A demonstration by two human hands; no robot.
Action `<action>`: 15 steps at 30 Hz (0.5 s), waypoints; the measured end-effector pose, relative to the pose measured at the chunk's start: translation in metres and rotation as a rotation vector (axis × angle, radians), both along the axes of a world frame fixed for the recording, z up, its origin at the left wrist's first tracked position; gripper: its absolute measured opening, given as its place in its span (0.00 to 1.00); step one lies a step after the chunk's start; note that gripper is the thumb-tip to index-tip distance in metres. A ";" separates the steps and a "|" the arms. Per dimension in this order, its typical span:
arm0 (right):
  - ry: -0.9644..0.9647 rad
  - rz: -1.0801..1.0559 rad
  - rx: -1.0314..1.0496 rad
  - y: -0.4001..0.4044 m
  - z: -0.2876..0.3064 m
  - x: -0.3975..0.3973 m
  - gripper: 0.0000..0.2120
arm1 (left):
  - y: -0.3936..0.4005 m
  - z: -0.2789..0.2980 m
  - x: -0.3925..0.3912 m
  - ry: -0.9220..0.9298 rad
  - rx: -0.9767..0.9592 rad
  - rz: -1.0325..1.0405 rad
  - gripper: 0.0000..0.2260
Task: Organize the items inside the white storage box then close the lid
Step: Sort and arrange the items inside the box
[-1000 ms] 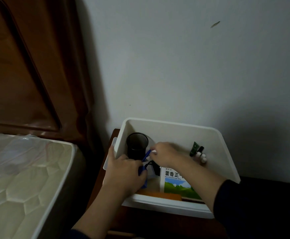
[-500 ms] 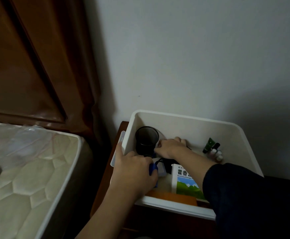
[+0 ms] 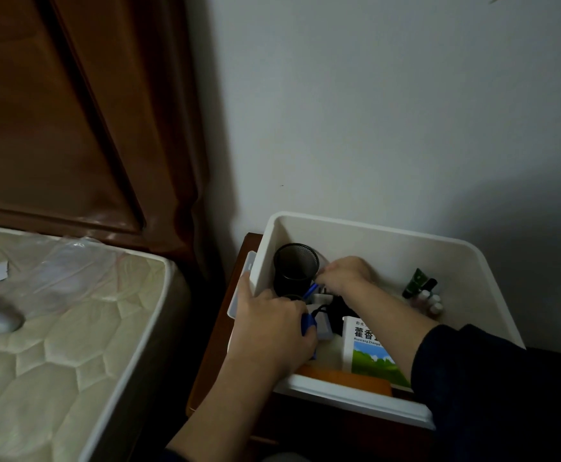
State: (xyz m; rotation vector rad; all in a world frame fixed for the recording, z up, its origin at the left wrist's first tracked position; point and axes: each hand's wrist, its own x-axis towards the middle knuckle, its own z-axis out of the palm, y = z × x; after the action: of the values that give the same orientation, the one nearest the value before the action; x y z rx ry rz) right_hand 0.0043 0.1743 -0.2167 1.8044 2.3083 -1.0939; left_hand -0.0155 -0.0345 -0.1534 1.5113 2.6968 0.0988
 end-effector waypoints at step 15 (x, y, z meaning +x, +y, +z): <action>0.796 0.089 0.245 0.001 0.128 0.038 0.05 | -0.007 0.013 0.003 -0.205 0.384 0.307 0.39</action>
State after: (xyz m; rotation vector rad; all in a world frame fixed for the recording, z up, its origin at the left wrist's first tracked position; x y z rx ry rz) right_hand 0.0423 0.1751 -0.0890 1.4612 3.0115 -1.8401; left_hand -0.0128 -0.0415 -0.1405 1.0591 2.8223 0.7764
